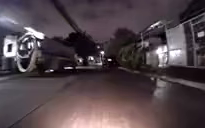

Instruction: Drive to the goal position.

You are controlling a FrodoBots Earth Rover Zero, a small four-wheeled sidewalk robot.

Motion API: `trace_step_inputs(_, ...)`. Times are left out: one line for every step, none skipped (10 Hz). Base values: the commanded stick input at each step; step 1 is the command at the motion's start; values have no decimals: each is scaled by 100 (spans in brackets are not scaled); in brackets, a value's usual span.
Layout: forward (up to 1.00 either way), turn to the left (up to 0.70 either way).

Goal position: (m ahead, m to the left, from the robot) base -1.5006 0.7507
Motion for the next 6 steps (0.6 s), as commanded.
trace_step_inputs(100, 0)
trace_step_inputs(100, 0)
trace_step_inputs(100, 0)
trace_step_inputs(100, 0)
trace_step_inputs(100, 0)
trace_step_inputs(100, 0)
